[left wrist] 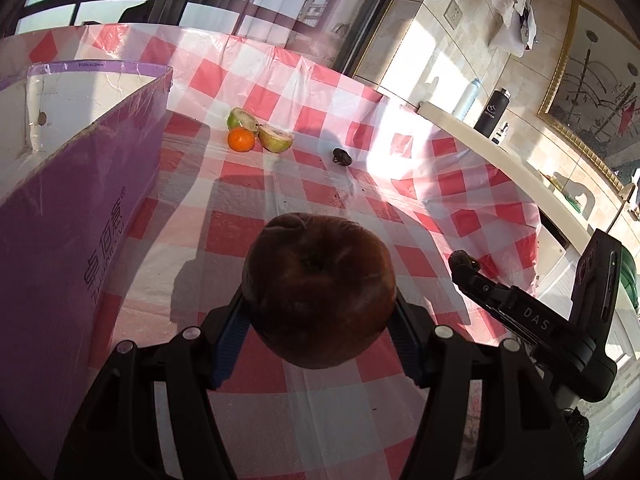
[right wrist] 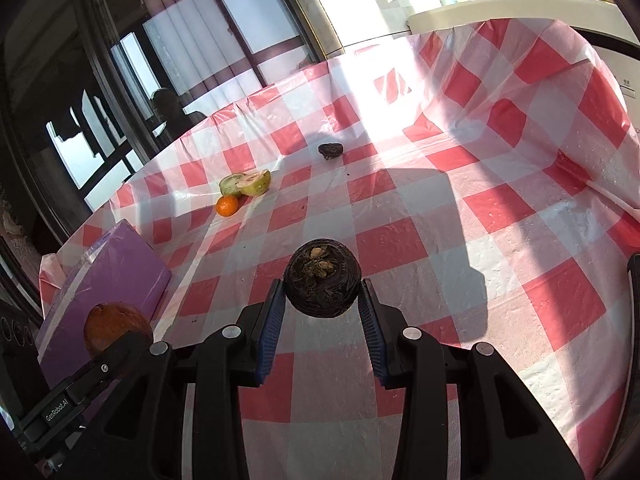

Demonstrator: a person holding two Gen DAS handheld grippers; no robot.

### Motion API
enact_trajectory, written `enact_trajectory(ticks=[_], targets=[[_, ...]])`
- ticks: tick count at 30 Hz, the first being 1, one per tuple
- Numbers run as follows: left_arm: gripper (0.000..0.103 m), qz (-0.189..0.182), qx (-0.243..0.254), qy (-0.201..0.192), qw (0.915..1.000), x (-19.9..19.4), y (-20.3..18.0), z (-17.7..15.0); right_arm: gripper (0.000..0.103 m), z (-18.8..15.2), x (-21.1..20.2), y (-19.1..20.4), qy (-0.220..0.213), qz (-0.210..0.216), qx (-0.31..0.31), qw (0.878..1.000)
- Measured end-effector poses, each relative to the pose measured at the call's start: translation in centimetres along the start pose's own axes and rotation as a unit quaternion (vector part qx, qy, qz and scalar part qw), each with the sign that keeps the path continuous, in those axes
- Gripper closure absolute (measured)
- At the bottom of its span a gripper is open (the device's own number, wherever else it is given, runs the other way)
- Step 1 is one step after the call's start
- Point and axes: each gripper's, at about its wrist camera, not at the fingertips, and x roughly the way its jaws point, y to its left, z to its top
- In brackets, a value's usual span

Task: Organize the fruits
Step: 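Carry the red apple and the date over the box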

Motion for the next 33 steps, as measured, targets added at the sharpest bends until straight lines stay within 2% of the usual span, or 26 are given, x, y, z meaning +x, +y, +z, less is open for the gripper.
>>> enact_trajectory(ticks=[5,12,19,24,27,33], targets=[[0.039,0.005,0.029,-0.023,0.9993,-2.4,-1.6,1.1,0.065,0.3,-1.2,1.4,-0.006,0.012,-0.010,1.000],[0.039,0.026,0.046,-0.055,0.9970,-6.0,-1.7,2.3,0.065,0.3,-1.6,5.7,-0.005,0.041,-0.045,0.998],[0.039,0.095,0.044,-0.094,0.9901,-10.4,1.4,4.3,0.065,-0.1,-1.0,11.9,0.003,0.090,-0.092,0.992],[0.039,0.149,0.036,-0.101,0.9830,-12.9,5.5,6.4,0.065,0.2,-0.5,17.6,0.006,0.131,-0.136,0.982],[0.039,0.191,0.026,-0.083,0.9778,-13.7,8.7,8.0,0.065,0.1,0.2,21.3,0.012,0.151,-0.170,0.974],[0.039,0.262,0.002,0.016,0.9650,-12.8,15.5,10.1,0.065,-1.0,3.3,29.0,0.050,0.148,-0.271,0.950]])
